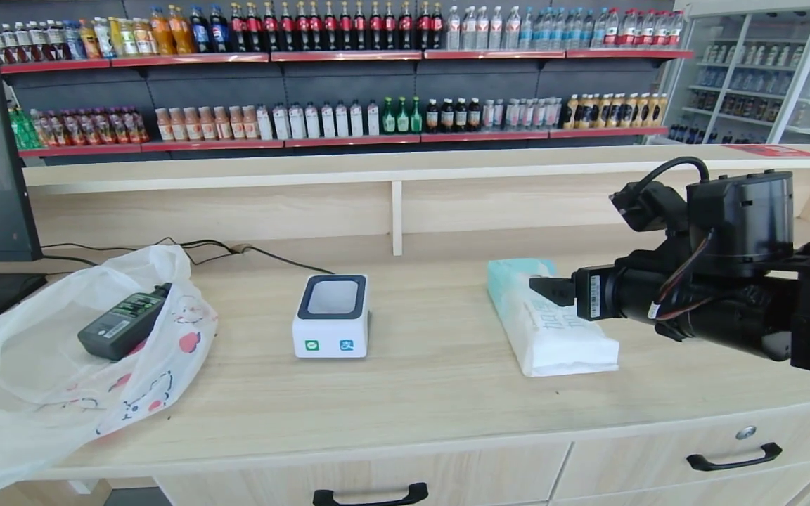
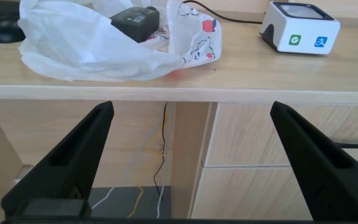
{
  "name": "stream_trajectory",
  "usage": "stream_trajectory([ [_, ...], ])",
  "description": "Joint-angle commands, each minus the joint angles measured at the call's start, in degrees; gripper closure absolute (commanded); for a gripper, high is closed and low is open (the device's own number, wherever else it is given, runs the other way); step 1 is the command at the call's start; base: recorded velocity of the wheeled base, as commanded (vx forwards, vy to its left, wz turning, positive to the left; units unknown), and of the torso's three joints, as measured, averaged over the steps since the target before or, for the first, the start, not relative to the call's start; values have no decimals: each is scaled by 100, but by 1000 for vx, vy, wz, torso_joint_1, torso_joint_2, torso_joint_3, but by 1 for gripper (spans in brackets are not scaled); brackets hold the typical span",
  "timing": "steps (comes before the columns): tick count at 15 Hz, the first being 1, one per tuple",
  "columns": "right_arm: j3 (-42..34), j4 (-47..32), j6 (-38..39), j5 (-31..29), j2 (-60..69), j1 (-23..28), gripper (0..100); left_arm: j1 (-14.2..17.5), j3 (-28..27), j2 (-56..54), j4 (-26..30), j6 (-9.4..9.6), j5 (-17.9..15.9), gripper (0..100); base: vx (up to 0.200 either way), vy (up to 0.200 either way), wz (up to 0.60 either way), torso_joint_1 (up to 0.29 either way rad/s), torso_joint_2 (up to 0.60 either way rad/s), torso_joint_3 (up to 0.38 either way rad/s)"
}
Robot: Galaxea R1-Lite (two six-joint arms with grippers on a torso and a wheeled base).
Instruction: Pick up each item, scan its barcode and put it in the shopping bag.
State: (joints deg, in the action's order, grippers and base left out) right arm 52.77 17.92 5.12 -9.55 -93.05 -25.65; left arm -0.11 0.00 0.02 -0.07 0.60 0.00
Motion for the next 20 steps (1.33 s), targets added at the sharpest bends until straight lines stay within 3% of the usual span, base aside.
stream_trajectory([
  [1, 5, 10, 15, -3, -126, -2, 0, 2, 0, -2, -1, 2, 0, 0, 0, 0, 0, 0, 0, 0],
  [10, -382, 1108, 7, -127, -908, -28, 0, 11, 0, -2, -1, -7, 0, 0, 0, 0, 0, 0, 0, 0],
  [20, -821, 1187, 50, -83, -952, 16, 0, 11, 0, -2, -1, -16, 0, 0, 0, 0, 0, 0, 0, 0],
])
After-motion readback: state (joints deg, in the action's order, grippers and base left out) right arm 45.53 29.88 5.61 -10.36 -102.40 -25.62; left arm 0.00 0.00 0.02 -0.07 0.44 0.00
